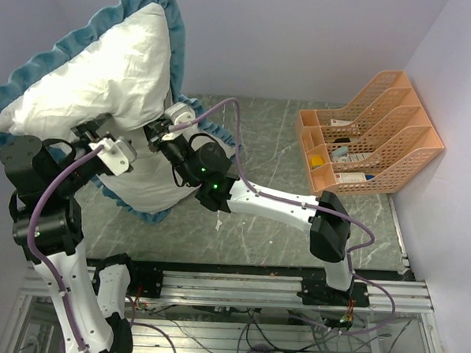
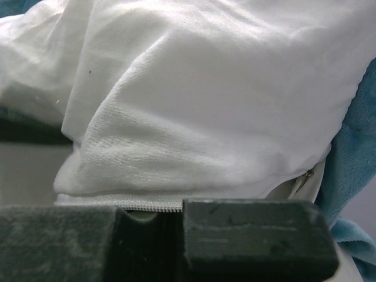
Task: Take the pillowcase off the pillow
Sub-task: Remove the pillow from the pillowcase.
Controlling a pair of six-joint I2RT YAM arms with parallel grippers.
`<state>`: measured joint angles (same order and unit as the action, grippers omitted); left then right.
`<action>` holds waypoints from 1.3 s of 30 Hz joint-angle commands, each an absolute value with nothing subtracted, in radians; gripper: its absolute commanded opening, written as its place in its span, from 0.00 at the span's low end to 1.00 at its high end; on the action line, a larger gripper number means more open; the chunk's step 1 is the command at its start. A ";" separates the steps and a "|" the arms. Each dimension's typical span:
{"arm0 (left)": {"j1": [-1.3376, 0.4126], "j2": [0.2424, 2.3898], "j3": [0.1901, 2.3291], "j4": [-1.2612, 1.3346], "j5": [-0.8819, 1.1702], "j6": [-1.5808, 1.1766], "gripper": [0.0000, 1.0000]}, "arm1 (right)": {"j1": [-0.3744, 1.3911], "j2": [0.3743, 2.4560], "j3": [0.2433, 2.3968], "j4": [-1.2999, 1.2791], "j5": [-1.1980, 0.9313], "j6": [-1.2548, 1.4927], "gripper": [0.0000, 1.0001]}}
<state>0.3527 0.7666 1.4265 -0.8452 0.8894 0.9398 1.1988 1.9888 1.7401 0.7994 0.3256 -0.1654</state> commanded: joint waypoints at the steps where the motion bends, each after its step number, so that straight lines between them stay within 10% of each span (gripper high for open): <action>1: 0.359 0.736 1.337 -0.223 0.835 0.560 0.69 | 1.202 1.950 1.757 0.775 0.303 -0.110 0.00; 27: 0.360 0.889 1.366 0.211 0.961 0.150 0.37 | 1.313 2.046 1.806 0.784 -0.188 0.080 0.00; 39: 0.359 0.862 1.464 -0.218 0.999 0.392 0.23 | 1.358 1.893 1.534 0.809 -0.107 0.063 0.00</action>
